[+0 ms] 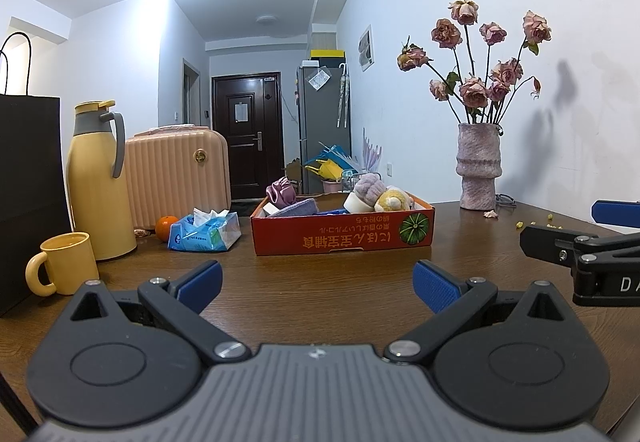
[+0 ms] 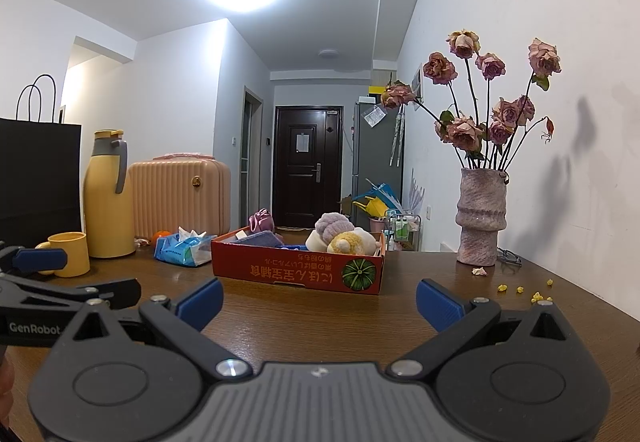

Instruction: Organize soft objects

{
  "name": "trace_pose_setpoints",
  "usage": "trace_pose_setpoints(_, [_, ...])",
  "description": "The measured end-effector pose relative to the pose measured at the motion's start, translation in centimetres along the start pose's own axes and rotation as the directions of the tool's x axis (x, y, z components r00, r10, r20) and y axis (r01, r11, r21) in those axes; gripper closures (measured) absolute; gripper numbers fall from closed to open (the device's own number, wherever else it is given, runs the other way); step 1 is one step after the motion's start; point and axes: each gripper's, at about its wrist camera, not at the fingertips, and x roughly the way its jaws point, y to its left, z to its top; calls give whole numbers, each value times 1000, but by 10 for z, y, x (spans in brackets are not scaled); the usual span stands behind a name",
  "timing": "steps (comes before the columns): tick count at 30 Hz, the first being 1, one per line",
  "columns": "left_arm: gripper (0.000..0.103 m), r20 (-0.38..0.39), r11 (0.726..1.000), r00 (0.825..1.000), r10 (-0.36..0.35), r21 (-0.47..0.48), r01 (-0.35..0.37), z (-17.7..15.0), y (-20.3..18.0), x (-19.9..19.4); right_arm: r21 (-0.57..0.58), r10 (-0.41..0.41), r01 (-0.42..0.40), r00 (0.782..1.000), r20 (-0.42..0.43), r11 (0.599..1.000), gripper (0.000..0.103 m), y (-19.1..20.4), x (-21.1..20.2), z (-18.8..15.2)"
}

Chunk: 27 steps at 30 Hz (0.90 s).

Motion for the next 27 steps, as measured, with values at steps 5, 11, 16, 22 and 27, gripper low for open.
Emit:
trace_pose_setpoints(5, [0,4,1000,1000,0,0,0,-1,-1,-1,-1,1,-1,1000,-3,1000,0,0,1,0])
trace_pose_setpoints(11, [0,6,1000,1000,1,-1,-1,-1,0,-1,-4,2,-2,1000,-7,1000,0,4,3,-1])
trace_pose_setpoints(16, [0,5,1000,1000,-1,-2,1,-1,0,-1,-4,1,-1,1000,-12,1000,0,4,5,-3])
trace_pose_setpoints(22, [0,9,1000,1000,-14,-3,14,-3,2,-1,-4,1,-1,1000,-21,1000,0,0,6,-3])
trace_pose_setpoints(27, [0,13,1000,1000,-26,-4,26,-2,2,0,-5,0,0,1000,-28,1000,0,-1,10,-3])
